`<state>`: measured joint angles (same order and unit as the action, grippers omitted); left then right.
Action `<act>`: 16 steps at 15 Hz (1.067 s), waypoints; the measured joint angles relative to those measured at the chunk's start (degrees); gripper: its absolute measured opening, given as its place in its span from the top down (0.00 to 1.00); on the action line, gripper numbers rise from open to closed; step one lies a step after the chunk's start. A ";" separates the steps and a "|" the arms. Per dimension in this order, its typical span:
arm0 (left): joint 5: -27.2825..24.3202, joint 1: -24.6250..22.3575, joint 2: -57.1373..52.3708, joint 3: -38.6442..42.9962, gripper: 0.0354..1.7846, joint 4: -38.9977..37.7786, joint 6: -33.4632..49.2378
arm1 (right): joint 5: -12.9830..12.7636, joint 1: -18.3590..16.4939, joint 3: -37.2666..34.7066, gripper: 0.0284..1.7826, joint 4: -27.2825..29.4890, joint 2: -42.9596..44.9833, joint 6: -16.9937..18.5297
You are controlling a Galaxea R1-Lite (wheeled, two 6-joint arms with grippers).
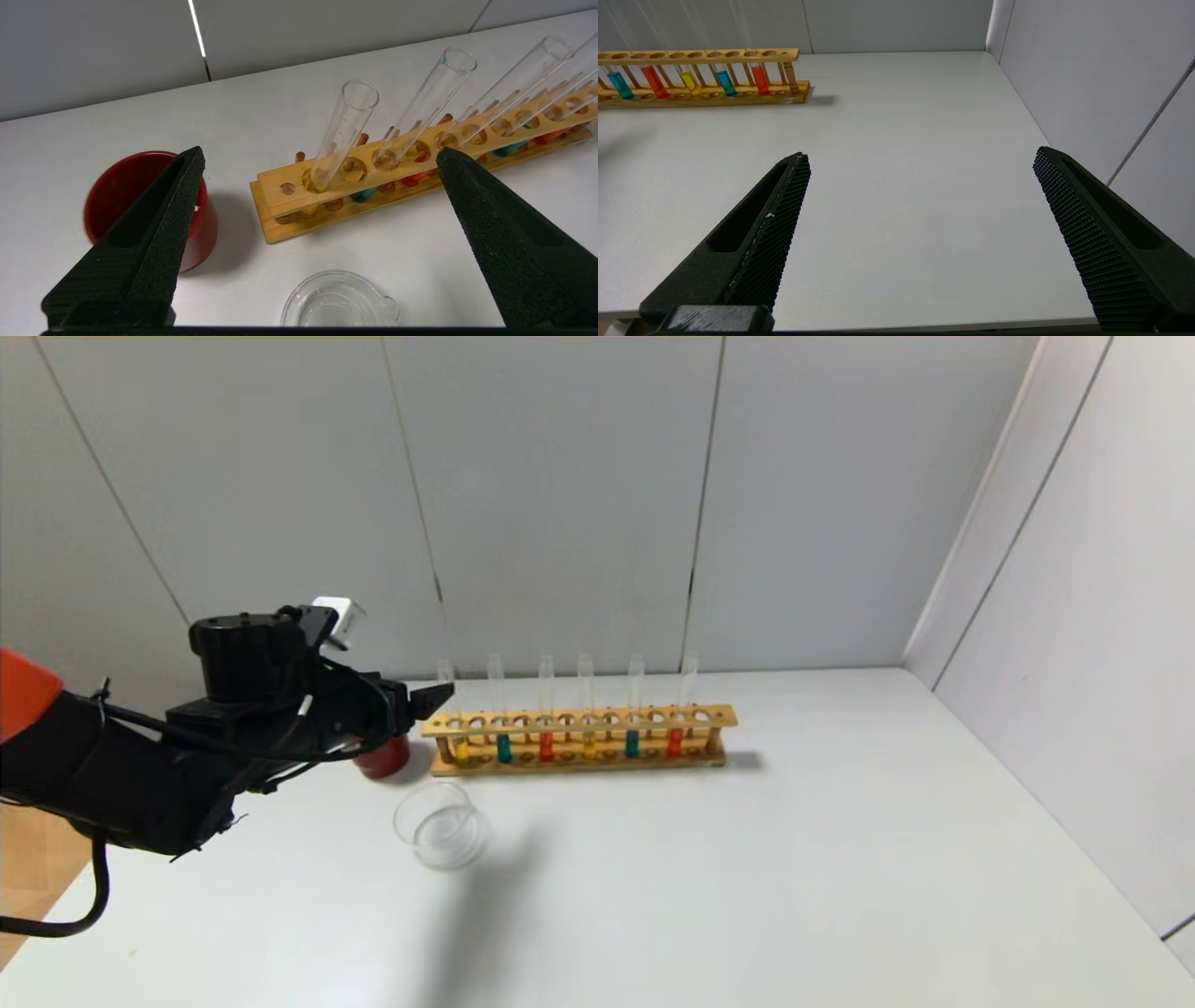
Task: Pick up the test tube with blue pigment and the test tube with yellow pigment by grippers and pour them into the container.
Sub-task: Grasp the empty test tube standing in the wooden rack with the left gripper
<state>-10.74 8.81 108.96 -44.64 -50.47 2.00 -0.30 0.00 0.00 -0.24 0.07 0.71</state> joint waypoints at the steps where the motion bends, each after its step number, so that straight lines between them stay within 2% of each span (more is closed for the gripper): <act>1: 0.02 0.20 1.13 -0.01 0.02 -0.49 -0.02 | 0.00 0.00 0.00 0.02 0.00 0.00 0.00; 5: 0.07 0.57 4.71 -0.94 0.02 -2.69 -0.10 | 0.00 0.00 0.00 0.02 0.00 0.00 0.00; 16: 2.10 1.74 11.43 -6.35 0.02 -2.83 -0.02 | -0.02 0.00 0.00 0.02 0.00 0.00 0.00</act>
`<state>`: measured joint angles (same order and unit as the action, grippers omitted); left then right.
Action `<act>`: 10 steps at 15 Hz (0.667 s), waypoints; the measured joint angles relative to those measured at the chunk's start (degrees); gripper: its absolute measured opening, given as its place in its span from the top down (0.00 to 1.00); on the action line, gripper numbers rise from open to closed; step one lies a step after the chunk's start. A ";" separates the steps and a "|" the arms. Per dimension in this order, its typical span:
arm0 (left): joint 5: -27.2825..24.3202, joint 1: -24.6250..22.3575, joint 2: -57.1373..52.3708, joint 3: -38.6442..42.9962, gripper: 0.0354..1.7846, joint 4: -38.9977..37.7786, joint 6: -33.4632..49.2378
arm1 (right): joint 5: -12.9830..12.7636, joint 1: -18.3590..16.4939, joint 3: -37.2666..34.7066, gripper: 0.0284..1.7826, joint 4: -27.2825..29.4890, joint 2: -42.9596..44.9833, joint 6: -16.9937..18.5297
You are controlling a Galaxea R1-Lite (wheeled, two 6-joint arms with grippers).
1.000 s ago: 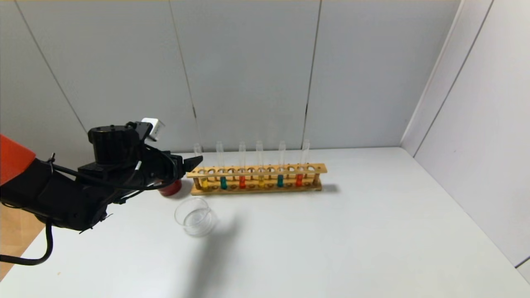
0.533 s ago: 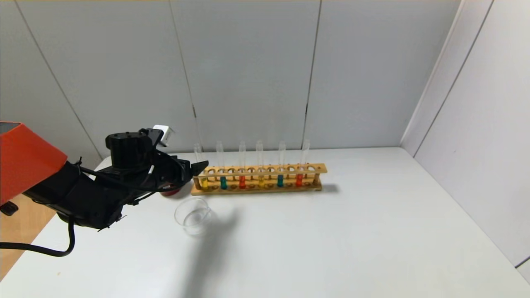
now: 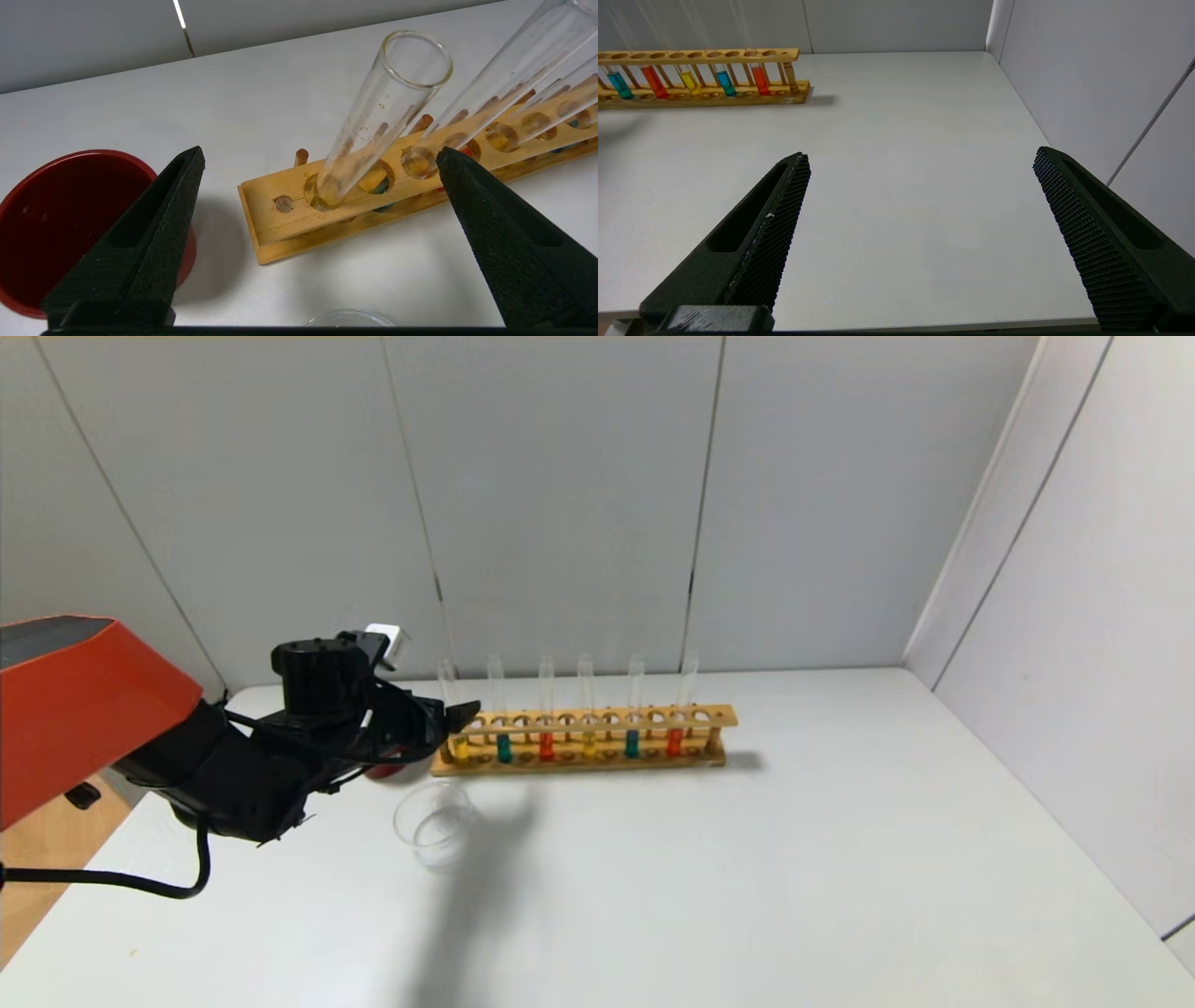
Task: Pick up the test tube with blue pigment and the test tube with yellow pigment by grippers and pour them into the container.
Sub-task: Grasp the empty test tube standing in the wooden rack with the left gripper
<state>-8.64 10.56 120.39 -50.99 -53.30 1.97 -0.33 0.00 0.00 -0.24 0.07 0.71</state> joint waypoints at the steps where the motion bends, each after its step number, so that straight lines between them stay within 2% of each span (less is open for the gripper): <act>1: 0.00 0.02 0.48 -0.46 0.02 0.00 0.00 | -0.02 0.00 0.00 0.02 0.00 0.00 0.00; 10: -0.06 0.22 2.82 -3.11 0.02 0.18 0.87 | 0.00 0.00 0.00 0.02 0.00 0.00 0.00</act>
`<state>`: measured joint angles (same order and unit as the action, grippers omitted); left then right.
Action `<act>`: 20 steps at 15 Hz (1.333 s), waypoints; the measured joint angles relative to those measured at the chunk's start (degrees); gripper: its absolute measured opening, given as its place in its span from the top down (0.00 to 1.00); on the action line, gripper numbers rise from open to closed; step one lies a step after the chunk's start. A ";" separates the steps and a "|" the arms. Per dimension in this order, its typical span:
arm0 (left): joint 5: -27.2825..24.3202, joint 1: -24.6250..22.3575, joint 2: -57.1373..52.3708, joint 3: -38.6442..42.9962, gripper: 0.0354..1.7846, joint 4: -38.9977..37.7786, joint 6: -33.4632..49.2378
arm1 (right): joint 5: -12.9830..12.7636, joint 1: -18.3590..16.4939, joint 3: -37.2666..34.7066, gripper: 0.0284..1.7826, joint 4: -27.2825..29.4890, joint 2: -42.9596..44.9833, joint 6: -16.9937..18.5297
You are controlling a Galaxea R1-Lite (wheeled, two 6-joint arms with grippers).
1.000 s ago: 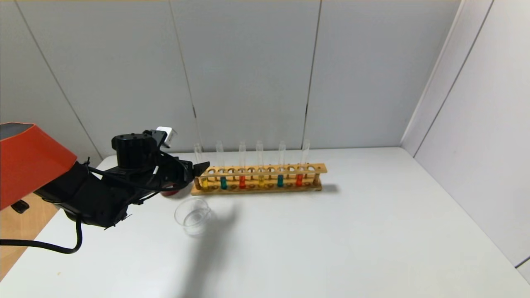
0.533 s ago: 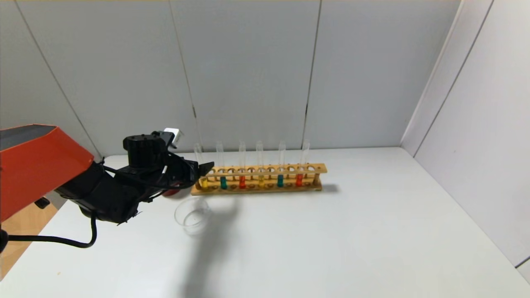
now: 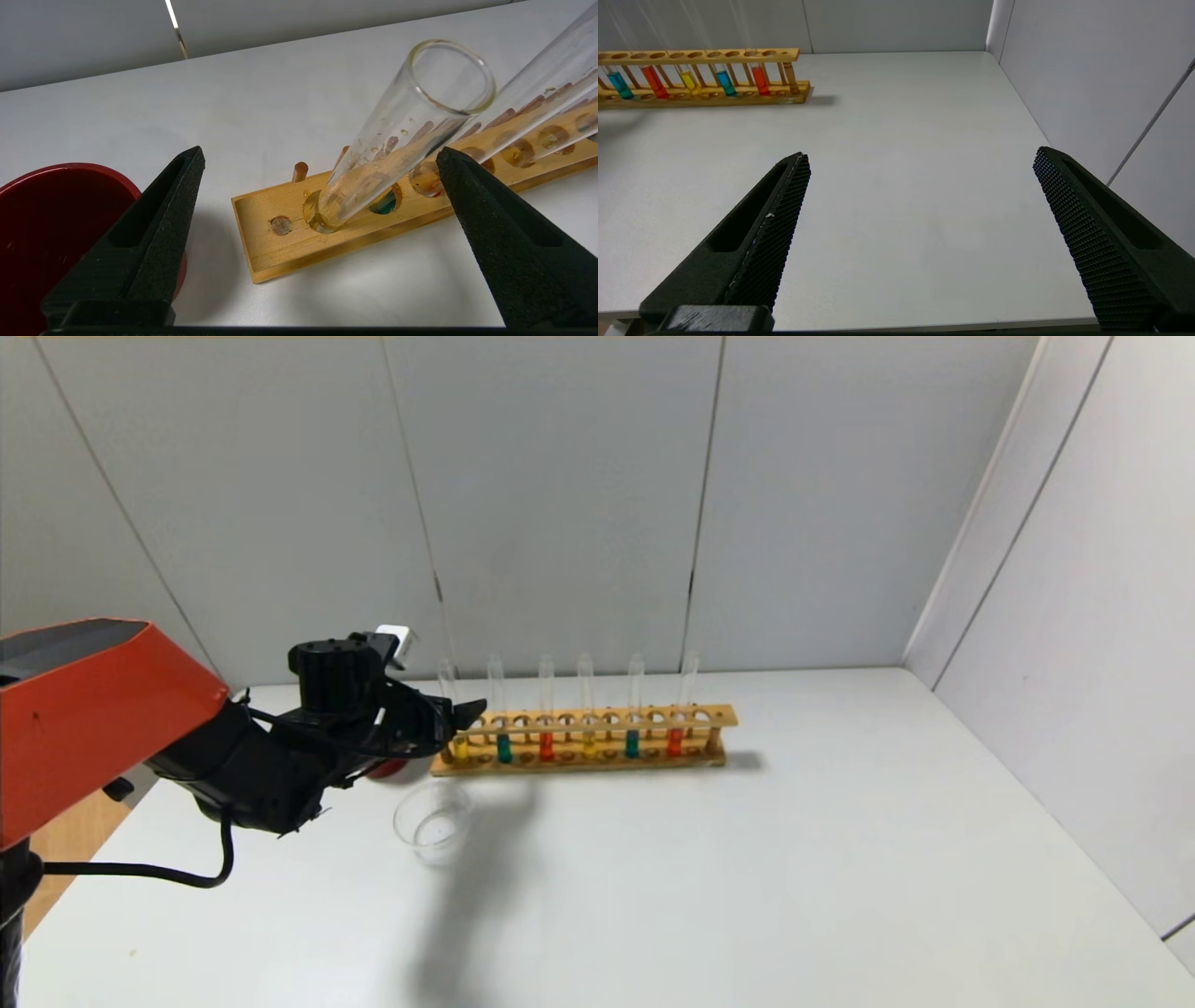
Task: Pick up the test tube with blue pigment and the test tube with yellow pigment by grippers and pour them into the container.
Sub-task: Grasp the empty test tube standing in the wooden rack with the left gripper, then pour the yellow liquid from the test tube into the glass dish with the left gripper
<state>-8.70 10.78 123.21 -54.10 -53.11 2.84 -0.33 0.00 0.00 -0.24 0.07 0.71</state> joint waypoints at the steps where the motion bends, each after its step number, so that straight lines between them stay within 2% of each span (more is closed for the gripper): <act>1: 0.02 0.05 0.16 -0.15 0.04 -0.02 -0.01 | -0.02 0.00 0.00 0.02 0.02 0.00 0.00; 3: 0.02 0.35 0.49 -0.50 0.11 0.00 0.00 | 0.00 0.00 0.00 0.02 0.02 0.00 0.00; 5: 0.06 0.74 0.72 -0.67 0.24 -0.09 0.02 | -0.02 0.00 0.00 0.02 0.02 0.00 0.00; 9: 0.20 1.23 0.79 -0.83 0.65 -0.13 0.00 | 0.02 0.00 0.00 0.02 0.00 0.00 -0.02; 11: 0.68 1.26 0.83 -0.94 0.81 -0.05 -0.01 | 0.00 0.00 0.00 0.02 0.00 0.00 -0.02; 12: 0.83 1.23 0.83 -1.02 0.84 -0.07 -0.06 | 0.00 0.00 0.00 0.02 0.00 0.00 -0.02; 17: 1.02 1.27 0.57 -1.84 0.84 0.39 -0.15 | 0.00 0.00 0.00 0.02 0.00 0.00 0.00; 20: 3.41 1.29 0.13 -3.89 0.84 0.91 -0.41 | 0.00 0.00 0.00 0.02 0.02 0.00 -0.02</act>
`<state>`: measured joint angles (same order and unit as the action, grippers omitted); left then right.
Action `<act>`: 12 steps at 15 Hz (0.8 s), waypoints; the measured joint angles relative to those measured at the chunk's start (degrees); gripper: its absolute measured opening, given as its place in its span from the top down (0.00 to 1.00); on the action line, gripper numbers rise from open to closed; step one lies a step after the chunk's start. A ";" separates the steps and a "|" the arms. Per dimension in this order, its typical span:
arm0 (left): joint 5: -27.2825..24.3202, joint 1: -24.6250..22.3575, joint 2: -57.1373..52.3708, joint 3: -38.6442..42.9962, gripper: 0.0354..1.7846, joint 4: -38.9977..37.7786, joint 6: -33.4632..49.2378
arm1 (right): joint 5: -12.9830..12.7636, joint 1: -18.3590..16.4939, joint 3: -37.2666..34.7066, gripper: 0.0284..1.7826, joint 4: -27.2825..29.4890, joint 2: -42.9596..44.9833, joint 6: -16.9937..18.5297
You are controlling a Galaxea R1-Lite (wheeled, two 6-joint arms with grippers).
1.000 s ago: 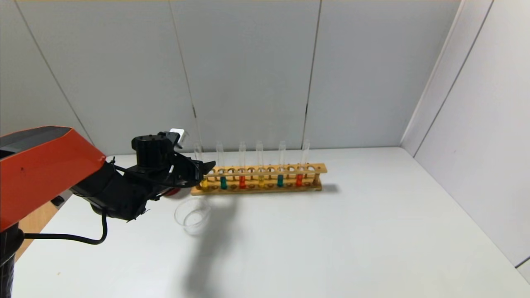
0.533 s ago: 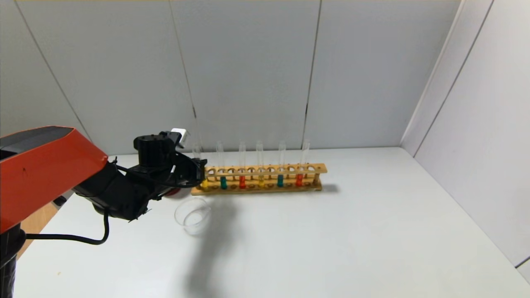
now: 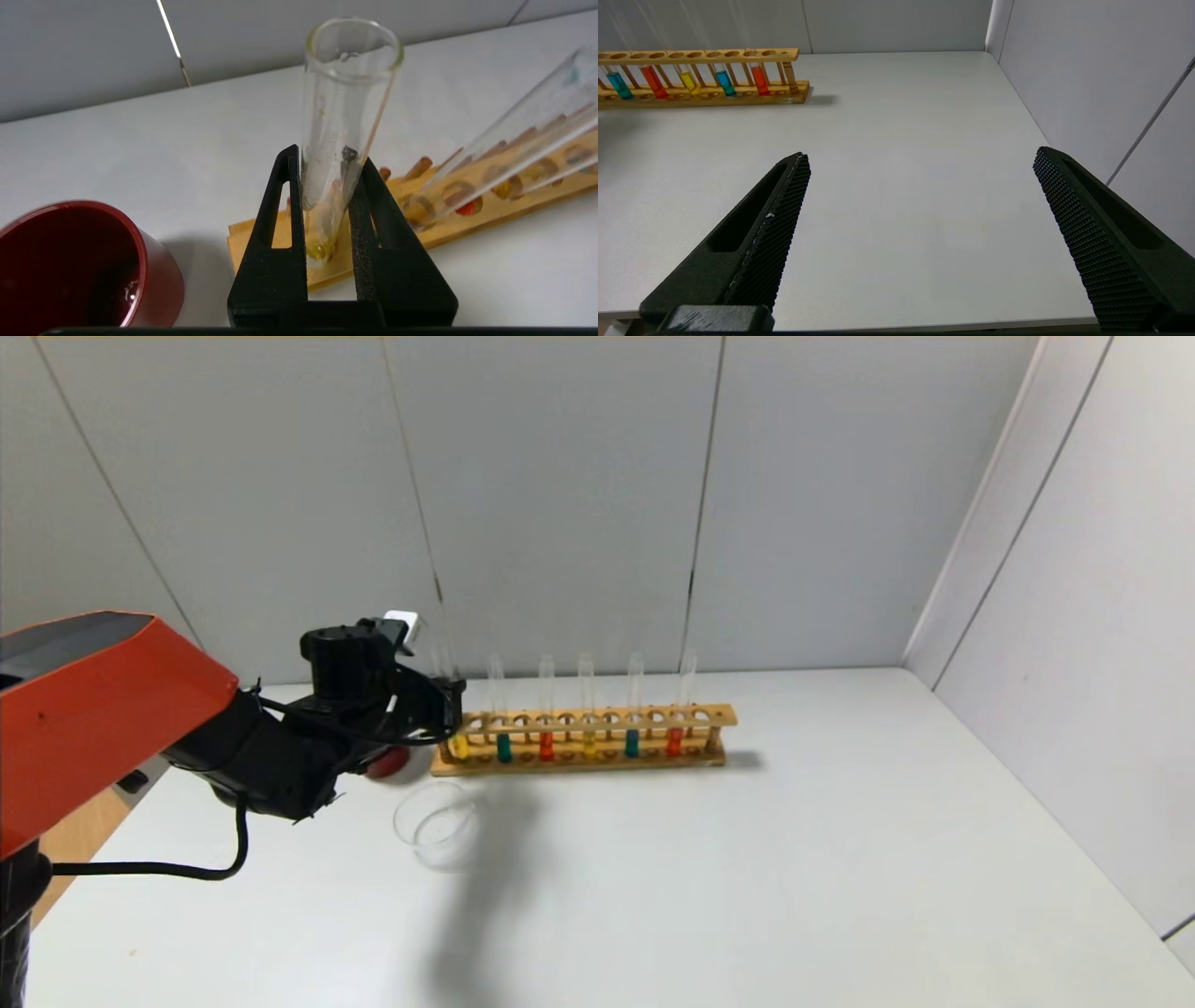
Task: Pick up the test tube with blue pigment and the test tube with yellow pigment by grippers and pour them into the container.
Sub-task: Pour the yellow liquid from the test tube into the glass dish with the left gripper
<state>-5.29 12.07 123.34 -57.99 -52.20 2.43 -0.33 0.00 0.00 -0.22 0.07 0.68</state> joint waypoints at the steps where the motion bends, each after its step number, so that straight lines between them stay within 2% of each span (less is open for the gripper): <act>1: 0.98 0.00 -0.16 -0.83 0.84 0.17 -0.11 | 0.00 0.00 0.00 0.02 0.00 0.00 0.00; 12: 2.13 -0.06 -8.44 -8.08 0.84 12.18 -0.39 | 0.00 0.00 0.00 0.02 0.00 0.00 0.02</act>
<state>-3.16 12.01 114.91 -66.07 -40.02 2.04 -0.33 0.00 0.00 -0.22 0.07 0.71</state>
